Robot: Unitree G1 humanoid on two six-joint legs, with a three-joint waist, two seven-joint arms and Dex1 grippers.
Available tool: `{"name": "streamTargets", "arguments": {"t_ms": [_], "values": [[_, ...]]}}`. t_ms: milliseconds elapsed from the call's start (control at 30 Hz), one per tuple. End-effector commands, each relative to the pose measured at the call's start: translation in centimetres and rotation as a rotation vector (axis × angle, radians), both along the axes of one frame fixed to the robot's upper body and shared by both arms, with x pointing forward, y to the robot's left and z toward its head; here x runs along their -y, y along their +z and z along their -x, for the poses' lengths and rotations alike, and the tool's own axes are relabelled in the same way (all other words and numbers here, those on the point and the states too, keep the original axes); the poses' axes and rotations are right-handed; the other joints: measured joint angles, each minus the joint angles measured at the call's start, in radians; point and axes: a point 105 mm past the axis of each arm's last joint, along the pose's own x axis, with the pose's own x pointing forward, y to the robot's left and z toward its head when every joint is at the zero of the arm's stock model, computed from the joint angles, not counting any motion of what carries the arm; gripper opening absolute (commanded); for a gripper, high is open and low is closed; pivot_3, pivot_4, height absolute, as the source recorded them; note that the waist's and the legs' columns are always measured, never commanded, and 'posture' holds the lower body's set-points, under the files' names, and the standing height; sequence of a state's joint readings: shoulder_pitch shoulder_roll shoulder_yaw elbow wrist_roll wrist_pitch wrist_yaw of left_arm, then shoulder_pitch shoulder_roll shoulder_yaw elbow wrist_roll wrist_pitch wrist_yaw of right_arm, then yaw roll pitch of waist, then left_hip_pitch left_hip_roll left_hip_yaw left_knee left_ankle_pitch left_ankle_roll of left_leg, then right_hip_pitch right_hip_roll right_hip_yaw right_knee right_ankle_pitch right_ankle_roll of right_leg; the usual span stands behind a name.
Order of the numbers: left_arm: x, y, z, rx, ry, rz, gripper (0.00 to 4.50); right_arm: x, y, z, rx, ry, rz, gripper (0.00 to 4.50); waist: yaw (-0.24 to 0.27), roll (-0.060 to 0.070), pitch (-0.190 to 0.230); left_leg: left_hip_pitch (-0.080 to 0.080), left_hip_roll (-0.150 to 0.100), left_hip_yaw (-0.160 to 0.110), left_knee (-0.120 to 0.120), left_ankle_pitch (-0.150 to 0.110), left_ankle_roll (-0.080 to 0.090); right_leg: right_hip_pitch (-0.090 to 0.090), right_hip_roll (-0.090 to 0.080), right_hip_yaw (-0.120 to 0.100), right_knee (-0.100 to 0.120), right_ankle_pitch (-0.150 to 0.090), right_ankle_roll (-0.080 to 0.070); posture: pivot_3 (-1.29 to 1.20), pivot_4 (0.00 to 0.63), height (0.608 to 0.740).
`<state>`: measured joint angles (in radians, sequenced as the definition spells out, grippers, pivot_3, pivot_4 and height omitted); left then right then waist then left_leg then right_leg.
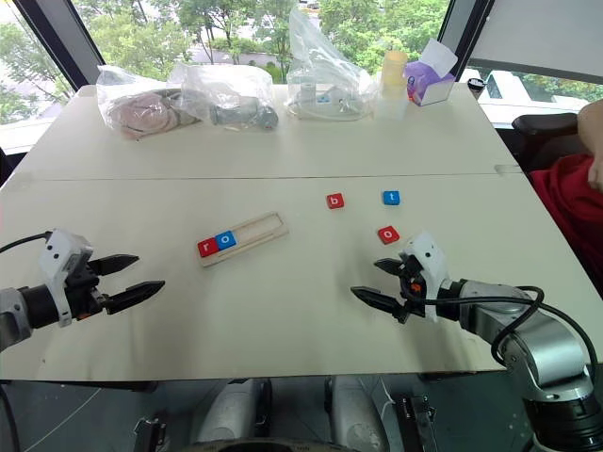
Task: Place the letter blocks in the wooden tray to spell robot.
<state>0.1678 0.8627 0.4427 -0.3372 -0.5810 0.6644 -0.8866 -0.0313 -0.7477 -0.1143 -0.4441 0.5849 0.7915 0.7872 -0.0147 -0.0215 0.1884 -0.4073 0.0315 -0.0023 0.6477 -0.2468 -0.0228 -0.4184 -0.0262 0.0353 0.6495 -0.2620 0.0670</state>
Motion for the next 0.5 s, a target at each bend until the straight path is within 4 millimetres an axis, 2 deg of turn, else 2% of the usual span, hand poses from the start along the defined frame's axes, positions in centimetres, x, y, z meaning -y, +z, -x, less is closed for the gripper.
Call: {"name": "streamTargets", "arguments": {"t_ms": [33, 367, 500], "values": [[0.2, 0.96, -0.01, 0.04, -0.004, -0.012, 4.5, -0.3, 0.63, -0.2, 0.035, 0.019, 0.0, 4.14, 0.0, 0.0, 0.0, 0.0, 0.0, 0.0, 0.0, 0.0, 0.0, 0.0, 0.0, 0.0, 0.0, 0.0, 0.0, 0.0, 0.15, 0.74], [-0.44, 0.4, 0.38, 0.008, 0.025, -0.048, 4.5, -0.2, 0.54, -0.67, 0.034, 0.013, 0.002, 4.14, 0.0, 0.0, 0.0, 0.0, 0.0, 0.0, 0.0, 0.0, 0.0, 0.0, 0.0, 0.001, 0.0, 0.0, 0.0, 0.0, 0.15, 0.74], [-0.44, 0.87, 0.45, 0.024, 0.019, -0.021, 4.5, -0.16, 0.57, -0.85, 0.033, 0.011, 0.002, 4.14, 0.0, 0.0, 0.0, 0.0, 0.0, 0.0, 0.0, 0.0, 0.0, 0.0, 0.0, 0.001, 0.0, 0.0, 0.0, 0.0, 0.15, 0.74]]}}
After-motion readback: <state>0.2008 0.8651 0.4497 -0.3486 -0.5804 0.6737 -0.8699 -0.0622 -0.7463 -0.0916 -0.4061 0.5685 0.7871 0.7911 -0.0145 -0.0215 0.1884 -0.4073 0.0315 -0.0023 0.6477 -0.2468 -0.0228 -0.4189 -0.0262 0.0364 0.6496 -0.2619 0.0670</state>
